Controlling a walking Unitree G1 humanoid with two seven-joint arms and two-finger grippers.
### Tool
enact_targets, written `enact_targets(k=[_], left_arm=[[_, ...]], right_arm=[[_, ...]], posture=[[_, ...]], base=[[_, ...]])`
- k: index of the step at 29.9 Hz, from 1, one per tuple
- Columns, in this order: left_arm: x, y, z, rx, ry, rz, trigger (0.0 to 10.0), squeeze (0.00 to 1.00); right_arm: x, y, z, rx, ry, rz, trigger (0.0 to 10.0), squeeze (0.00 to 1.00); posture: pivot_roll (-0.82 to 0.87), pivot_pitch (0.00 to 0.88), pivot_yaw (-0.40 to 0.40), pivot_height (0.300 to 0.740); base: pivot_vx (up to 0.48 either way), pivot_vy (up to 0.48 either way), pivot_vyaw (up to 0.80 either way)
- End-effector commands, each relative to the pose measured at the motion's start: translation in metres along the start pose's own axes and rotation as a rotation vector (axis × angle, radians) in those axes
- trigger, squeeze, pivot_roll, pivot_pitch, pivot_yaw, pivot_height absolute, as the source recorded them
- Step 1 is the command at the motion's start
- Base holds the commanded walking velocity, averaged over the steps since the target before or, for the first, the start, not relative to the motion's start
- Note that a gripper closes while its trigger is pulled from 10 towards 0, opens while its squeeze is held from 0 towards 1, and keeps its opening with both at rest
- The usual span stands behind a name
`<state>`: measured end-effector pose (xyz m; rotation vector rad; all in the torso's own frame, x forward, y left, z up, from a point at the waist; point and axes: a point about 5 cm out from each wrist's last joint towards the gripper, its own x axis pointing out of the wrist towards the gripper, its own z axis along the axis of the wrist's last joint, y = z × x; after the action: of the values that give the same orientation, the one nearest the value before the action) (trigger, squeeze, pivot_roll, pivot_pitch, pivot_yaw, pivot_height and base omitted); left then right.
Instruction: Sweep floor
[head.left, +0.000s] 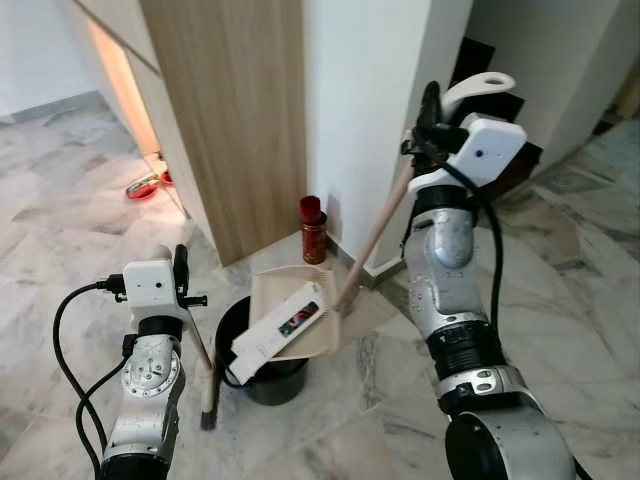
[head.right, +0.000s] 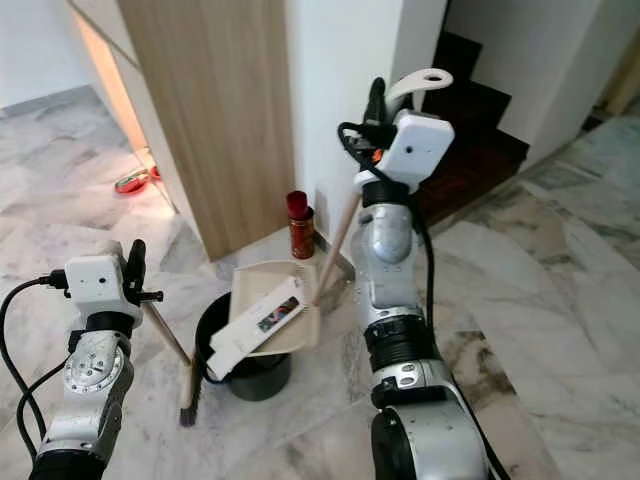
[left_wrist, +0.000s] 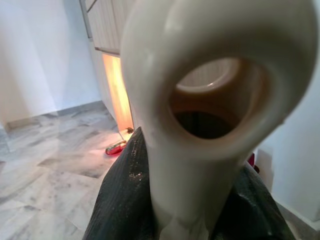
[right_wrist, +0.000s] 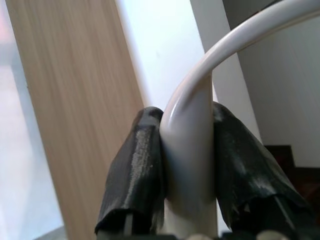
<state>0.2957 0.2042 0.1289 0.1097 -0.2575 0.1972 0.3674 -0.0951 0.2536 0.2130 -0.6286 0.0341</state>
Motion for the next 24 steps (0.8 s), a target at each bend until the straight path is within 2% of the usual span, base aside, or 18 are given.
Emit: enact_targets(k=[1, 9, 19, 24], left_arm=[[0.003, 0.001, 0.010, -0.007, -0.059, 0.002, 10.0, 0.00], [0.002, 0.001, 0.010, -0.007, -0.058, 0.003, 10.0, 0.00], [0.001, 0.000, 0.010, -0.008, -0.059, 0.004, 10.0, 0.00], [0.001, 0.000, 0.010, -0.009, -0.059, 0.002, 10.0, 0.00]], right_arm=[[0.010, 0.008, 0.029, 0.034, -0.148, 0.013, 10.0, 0.00], [0.009, 0.025, 0.047, -0.029, -0.262, 0.086, 10.0, 0.00], [0.009, 0.031, 0.056, -0.061, -0.317, 0.091, 10.0, 0.00], [0.002, 0.044, 0.066, -0.110, -0.401, 0.175, 10.0, 0.00]], posture=[[0.09, 0.000, 0.033, 0.740], [0.09, 0.000, 0.031, 0.740], [0.09, 0.000, 0.029, 0.740], [0.09, 0.000, 0.029, 0.740]], base=[[0.000, 0.000, 0.00], [0.000, 0.000, 0.00], [0.000, 0.000, 0.00], [0.000, 0.000, 0.00]])
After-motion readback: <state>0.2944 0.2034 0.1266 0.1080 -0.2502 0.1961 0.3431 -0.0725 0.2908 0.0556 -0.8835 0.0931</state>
